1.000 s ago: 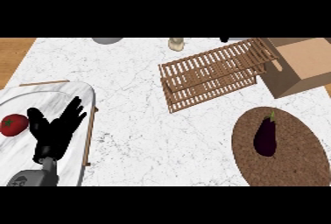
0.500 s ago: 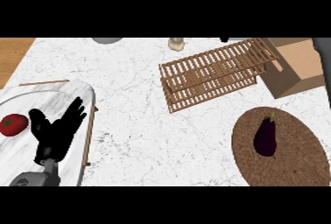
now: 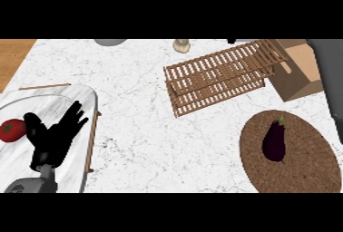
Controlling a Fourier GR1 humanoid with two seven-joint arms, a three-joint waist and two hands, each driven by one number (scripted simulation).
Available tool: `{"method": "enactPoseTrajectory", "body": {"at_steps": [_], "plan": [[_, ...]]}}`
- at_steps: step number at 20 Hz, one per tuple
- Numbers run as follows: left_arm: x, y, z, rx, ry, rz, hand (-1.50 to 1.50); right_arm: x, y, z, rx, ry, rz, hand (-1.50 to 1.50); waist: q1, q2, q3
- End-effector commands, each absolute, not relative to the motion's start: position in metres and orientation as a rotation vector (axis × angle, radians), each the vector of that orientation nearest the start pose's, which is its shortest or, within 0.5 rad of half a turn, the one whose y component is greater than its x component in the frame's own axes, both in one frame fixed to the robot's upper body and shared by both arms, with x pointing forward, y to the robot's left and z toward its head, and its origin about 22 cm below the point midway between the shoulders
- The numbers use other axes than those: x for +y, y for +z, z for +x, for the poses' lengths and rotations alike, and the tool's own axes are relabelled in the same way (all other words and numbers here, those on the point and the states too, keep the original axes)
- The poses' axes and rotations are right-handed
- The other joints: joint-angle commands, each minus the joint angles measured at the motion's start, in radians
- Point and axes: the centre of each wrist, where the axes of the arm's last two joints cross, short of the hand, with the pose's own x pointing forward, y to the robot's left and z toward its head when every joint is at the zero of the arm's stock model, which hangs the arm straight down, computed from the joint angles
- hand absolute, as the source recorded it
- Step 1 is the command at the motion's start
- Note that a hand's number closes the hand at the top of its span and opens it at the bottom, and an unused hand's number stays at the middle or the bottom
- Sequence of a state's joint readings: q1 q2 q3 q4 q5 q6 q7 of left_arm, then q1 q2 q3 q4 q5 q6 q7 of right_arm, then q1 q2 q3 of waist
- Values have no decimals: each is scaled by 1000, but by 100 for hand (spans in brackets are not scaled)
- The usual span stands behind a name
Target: Pick the squash from the placemat and place it in the tiered shelf
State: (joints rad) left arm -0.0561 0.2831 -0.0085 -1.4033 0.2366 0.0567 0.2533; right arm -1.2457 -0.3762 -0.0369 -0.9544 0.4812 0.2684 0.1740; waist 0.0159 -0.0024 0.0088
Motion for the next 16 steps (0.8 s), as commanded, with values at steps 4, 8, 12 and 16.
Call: {"method": "enactPoseTrajectory", "body": {"at_steps": [4,8,12,16], "plan": [[284,-31,240,-1109,45,71,0,-185,298,438,-1774,985,-670,150,-4,5,-9],[297,-22,255,-1114,59,91,0,-187,302,439,-1810,647,-497,-150,-17,3,-9],[293,-7,254,-1124,39,94,0,-204,300,447,-1803,531,-402,-150,-5,4,-8],[283,-26,245,-1102,29,85,0,-206,321,447,-1812,396,-263,-150,-6,4,-9]]}}
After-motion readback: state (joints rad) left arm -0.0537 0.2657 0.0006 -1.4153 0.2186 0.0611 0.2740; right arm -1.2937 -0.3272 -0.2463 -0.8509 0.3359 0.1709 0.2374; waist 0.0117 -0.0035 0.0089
